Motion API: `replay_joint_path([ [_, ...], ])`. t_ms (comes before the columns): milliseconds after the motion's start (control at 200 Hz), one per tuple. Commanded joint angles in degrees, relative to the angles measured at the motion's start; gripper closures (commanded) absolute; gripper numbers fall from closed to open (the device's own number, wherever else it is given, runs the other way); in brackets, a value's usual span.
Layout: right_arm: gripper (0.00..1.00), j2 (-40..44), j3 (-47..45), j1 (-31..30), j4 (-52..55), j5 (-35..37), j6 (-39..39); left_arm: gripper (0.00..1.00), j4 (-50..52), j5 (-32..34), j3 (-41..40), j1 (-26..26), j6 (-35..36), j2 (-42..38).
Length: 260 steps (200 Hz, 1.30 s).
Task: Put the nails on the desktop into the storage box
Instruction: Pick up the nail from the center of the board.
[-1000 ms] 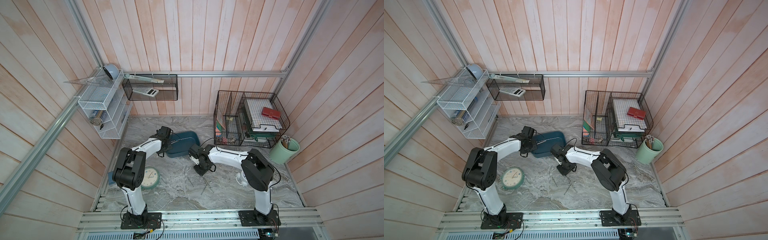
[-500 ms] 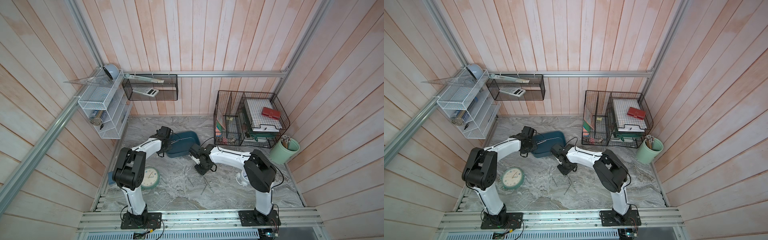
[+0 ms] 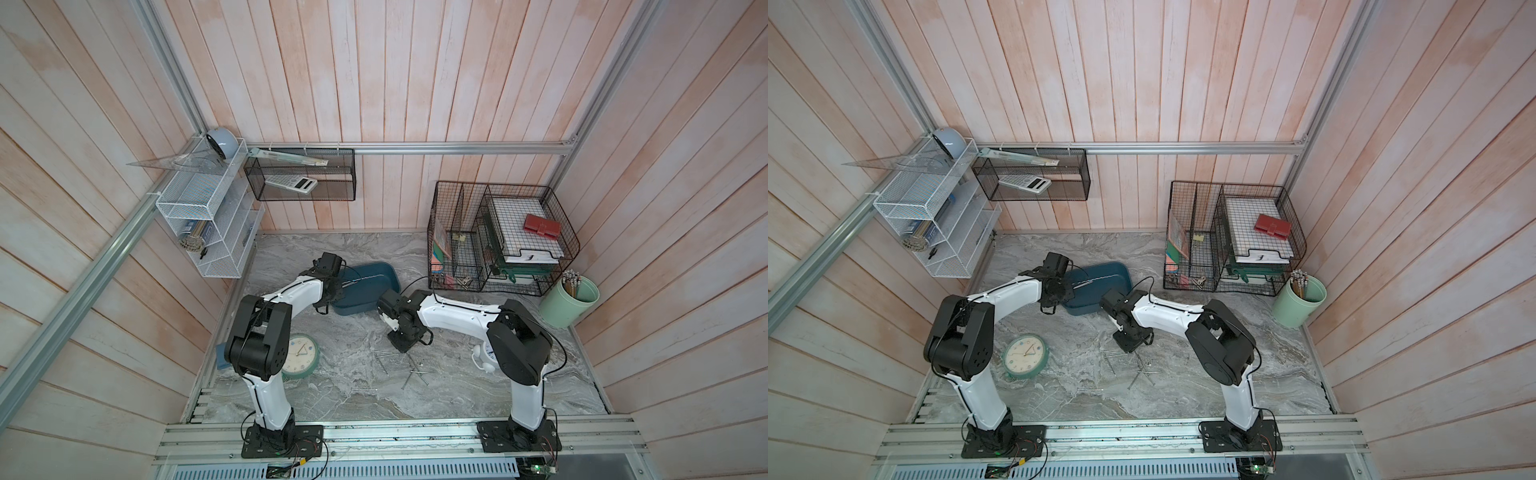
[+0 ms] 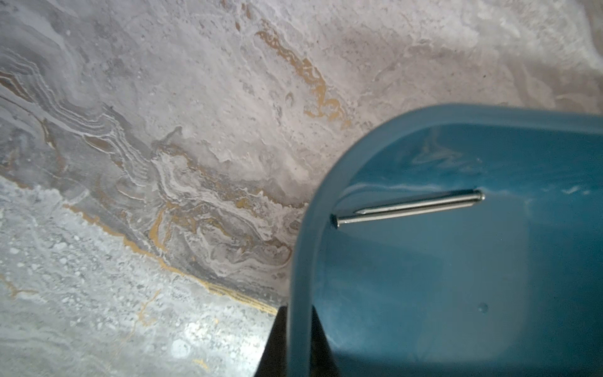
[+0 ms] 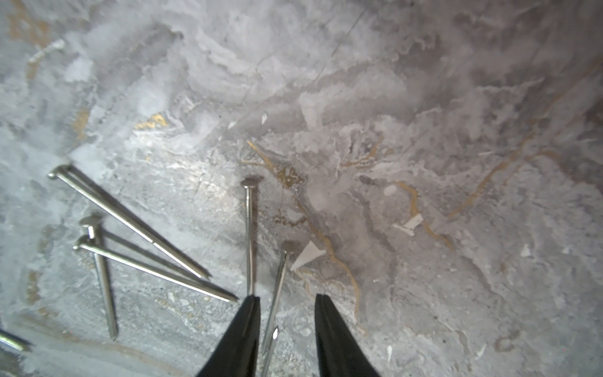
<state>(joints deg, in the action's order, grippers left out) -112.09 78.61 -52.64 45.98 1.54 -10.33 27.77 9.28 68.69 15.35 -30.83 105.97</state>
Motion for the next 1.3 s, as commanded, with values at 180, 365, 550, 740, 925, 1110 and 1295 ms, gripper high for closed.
replay_joint_path([
  [180,0.66,-2.2,-1.4,-0.4,-1.1,-1.2,-0.7,1.0,2.0,1.4,-0.6,-0.5,1.5,0.8],
  [365,0.67,-2.8,-2.4,-0.2,-1.8,-1.1,-1.1,1.0,1.8,1.5,-0.7,-0.7,1.5,1.3],
  [550,0.74,-3.2,-3.3,0.0,-1.5,-1.0,-1.1,1.0,2.0,1.5,-0.8,-0.8,1.7,0.9],
  [740,0.92,-4.4,-4.0,0.0,-2.0,-3.1,-1.1,1.0,2.0,1.2,-1.2,-0.9,1.6,0.4],
  [925,1.0,-5.0,-4.0,0.6,-2.9,-4.4,-1.0,1.0,2.0,1.0,-1.7,-0.9,1.6,0.0],
  [1110,1.0,-2.8,-2.4,1.9,-1.7,-3.1,0.4,1.0,1.6,0.2,-2.1,-0.9,1.2,-0.2],
  [1295,1.0,3.4,3.4,2.2,3.2,-1.5,2.7,1.0,1.6,-0.6,-2.3,-0.9,1.1,-0.5],
])
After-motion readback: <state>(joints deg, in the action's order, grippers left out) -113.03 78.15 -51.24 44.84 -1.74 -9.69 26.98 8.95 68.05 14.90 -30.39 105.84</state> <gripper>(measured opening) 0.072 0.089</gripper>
